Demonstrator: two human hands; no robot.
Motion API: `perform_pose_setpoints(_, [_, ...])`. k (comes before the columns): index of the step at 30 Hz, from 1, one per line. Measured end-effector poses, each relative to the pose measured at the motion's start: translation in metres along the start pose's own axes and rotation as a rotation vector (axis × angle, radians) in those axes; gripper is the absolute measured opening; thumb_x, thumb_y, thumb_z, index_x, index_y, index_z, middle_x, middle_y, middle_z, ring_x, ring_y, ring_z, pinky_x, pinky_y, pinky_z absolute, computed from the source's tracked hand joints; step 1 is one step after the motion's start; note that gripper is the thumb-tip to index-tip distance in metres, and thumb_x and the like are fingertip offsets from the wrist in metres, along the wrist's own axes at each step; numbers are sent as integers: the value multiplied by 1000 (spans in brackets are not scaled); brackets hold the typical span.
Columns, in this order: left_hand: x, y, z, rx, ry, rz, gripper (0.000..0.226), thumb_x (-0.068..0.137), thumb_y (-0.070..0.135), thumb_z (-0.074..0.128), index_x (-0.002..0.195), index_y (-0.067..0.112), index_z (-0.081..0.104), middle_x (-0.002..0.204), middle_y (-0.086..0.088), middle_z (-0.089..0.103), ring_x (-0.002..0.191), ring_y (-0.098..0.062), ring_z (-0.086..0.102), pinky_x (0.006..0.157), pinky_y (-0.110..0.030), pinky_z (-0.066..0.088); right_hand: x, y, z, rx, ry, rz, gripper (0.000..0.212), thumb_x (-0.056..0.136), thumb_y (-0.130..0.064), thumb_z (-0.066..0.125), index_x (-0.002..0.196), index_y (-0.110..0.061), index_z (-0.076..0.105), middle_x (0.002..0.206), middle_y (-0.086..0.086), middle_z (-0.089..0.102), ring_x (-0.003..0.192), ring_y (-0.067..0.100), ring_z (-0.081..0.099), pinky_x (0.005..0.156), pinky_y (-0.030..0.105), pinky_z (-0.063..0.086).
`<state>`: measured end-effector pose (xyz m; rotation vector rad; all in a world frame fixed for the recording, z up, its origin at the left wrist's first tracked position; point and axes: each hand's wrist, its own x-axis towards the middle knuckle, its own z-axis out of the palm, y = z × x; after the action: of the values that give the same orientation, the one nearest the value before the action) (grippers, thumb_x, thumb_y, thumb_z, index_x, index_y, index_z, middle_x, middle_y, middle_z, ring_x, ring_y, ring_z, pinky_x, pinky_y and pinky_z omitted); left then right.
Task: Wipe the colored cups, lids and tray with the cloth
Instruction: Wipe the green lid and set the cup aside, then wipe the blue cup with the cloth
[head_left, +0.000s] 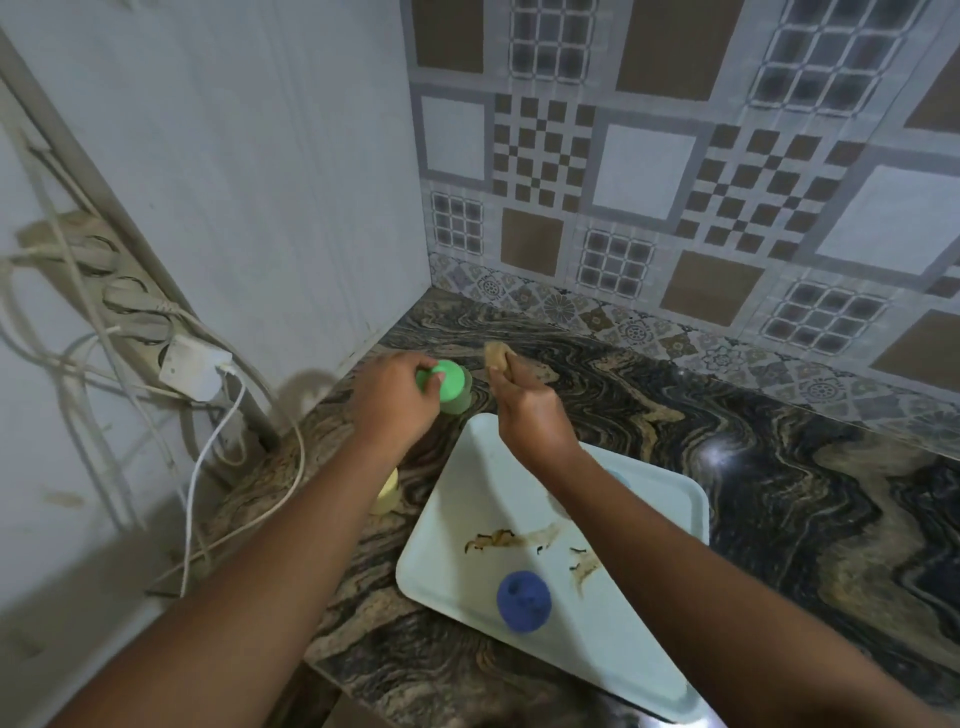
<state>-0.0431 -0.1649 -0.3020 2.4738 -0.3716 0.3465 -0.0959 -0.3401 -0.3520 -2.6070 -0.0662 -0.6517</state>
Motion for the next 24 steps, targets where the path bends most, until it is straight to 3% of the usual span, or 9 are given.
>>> perform_pose_setpoints(5, [26,-8,28,137,-29,-30,21,84,36,68,101,24,74,99,-5,75,95,-31,65,81,-36,53,29,15,32,-74,-90,31,60,84,-1,43,143,-7,51,144,28,52,94,48,70,71,52,61])
perform_pose_setpoints(9, [43,-15,52,159,-85,-80,21,86,38,65,103,28,73,101,0,74,99,-26,65,84,-39,53,43,25,47,-6,-20,91,42,94,-20,33,117,-8,66,126,28,63,81,45,70,67,53,60])
perform_pose_setpoints(13, [56,-17,71,147,-140,-121,19,88,37,65,103,29,73,100,-1,74,101,-27,64,89,-46,52,49,31,50,80,76,105,27,96,-7,46,103,-2,72,108,30,67,68,44,69,57,48,60])
perform_pose_setpoints(18, [65,-23,89,198,-211,-108,22,91,35,62,109,28,72,101,-4,73,108,-29,59,87,-41,50,50,36,45,135,153,74,22,85,12,62,101,3,74,109,37,67,66,45,71,54,38,61])
perform_pose_setpoints(21, [67,-26,94,220,-229,-111,24,91,35,61,110,27,72,99,-5,74,102,-30,63,87,-43,52,50,38,45,147,173,69,21,85,12,63,101,4,74,109,38,67,66,45,71,56,37,59])
perform_pose_setpoints(24, [69,-24,95,203,-247,-126,23,91,33,62,110,25,72,97,-7,74,93,-31,67,84,-44,54,51,41,45,160,167,94,24,88,7,62,108,3,74,121,37,64,80,43,74,66,37,60])
